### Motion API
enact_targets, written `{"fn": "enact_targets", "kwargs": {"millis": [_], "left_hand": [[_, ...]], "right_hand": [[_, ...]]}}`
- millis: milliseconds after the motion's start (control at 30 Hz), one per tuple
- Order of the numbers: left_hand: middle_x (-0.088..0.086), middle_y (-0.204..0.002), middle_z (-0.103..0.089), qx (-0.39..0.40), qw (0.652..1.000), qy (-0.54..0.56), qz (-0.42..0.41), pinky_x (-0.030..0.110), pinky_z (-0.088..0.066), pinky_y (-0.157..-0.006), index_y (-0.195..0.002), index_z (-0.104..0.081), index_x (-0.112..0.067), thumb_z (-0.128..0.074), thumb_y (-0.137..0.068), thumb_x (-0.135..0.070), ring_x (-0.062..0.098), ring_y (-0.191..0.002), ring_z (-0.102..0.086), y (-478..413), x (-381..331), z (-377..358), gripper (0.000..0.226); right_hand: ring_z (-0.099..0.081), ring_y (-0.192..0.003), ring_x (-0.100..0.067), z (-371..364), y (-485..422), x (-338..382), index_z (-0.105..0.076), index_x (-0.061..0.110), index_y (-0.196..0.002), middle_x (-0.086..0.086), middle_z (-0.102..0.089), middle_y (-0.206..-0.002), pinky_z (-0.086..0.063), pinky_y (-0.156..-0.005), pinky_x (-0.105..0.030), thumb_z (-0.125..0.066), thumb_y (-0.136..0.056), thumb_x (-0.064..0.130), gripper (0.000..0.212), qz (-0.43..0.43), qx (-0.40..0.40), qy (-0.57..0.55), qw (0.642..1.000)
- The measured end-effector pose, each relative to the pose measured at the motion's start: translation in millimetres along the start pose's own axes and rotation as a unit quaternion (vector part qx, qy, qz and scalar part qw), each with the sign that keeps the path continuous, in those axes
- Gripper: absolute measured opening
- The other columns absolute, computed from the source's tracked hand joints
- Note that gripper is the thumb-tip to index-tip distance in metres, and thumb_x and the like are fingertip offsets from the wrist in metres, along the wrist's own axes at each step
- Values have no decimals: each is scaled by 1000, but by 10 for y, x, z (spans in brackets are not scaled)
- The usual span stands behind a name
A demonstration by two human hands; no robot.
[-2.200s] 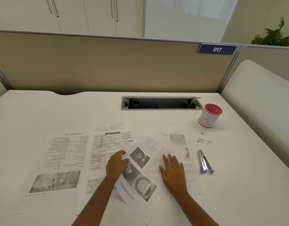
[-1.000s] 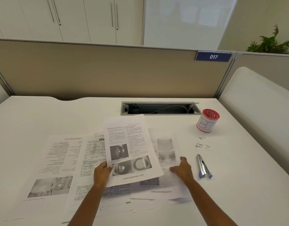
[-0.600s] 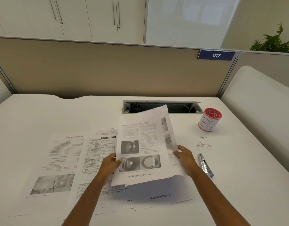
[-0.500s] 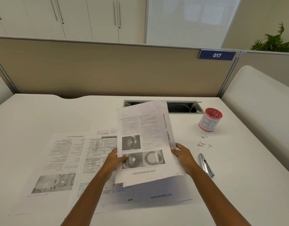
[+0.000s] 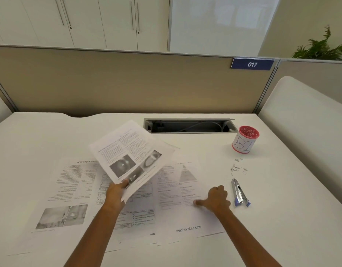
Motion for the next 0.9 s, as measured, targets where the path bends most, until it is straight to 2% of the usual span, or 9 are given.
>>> {"fn": "enact_targets", "kwargs": {"millis": [67, 233, 400, 500, 567, 633, 767, 833, 900], "left_hand": [[9, -81, -59, -4, 1000, 14, 5, 16, -48, -37, -123, -50, -1, -52, -91, -9, 18, -66, -59, -11, 15, 43, 33], [0, -56, -67, 33, 999, 14, -8, 20, -50, -37, -97, -59, -12, -48, -90, 0, 7, -43, -62, 55, 53, -68, 17], [9, -82, -62, 19, 998, -52, -23, 25, -53, -41, -119, -52, -5, -52, -87, 5, 20, -64, -61, 83, 132, -120, 33], [12, -88, -62, 15, 995, -96, -35, 23, -51, -38, -116, -53, -5, -51, -87, 6, 23, -70, -58, 134, 149, -151, 31], [9, -86, -62, 30, 992, -111, -50, 27, -53, -46, -114, -54, -3, -50, -87, 8, 22, -72, -59, 182, 154, -180, 30], [9, -88, -63, 36, 990, -121, -68, 31, -51, -60, -117, -53, 1, -50, -86, 9, 22, -74, -59, 199, 160, -186, 33], [7, -85, -63, 47, 988, -128, -75, 31, -51, -60, -116, -54, 0, -50, -85, 11, 22, -74, -60, 222, 196, -235, 32], [7, -86, -64, 62, 989, -120, -63, 27, -54, -53, -113, -56, -2, -50, -86, 9, 22, -75, -61, 245, 232, -310, 30], [11, -90, -66, 78, 988, -123, -59, 25, -53, -57, -113, -56, -3, -51, -86, 6, 22, -78, -62, 265, 266, -402, 28]], "right_hand": [[-34, -125, -25, -21, 42, 20, -27, -3, -132, -11, -33, -131, -41, -98, -39, -69, -66, 57, 98, -13, -19, 13, 1000], [-31, -127, -27, -36, -20, 69, -30, 0, -131, -12, -29, -133, -39, -101, -39, -71, -67, 53, 93, -35, 1, 21, 999], [-30, -126, -29, -37, -46, 80, -42, 7, -123, -11, -26, -134, -40, -99, -37, -72, -70, 42, 70, -30, 14, -1, 999], [-49, -115, -32, 31, -79, 60, -51, 1, -107, -18, -49, -127, -46, -88, -33, -71, -74, 17, 41, 0, 10, -160, 987], [-57, -107, -32, 157, -65, 28, -52, -2, -111, -21, -58, -120, -46, -80, -32, -65, -76, 6, 38, 11, -40, -268, 963], [-60, -100, -34, 401, 19, 56, -52, 0, -112, -20, -62, -114, -47, -77, -34, -58, -78, 2, 34, 57, -158, -295, 941], [-60, -88, -35, 845, 407, 495, -59, 2, -105, -18, -61, -100, -52, -69, -39, -54, -79, -3, 26, 239, -345, -186, 889], [-61, -86, -35, 775, 576, 800, -60, 3, -103, -18, -61, -100, -54, -62, -38, -56, -77, -3, 26, 317, -332, -84, 885], [-58, -91, -29, 538, 684, 1026, -58, 2, -104, -16, -58, -109, -51, -63, -31, -54, -81, 0, 24, 355, -286, -11, 890]]}}
Point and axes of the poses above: each hand's wrist, its own y-axis away from the middle knuckle, its own z-axis out of the back of the hand, x = y × z, the point moved 4 cm from there along -y, towards the middle knuckle
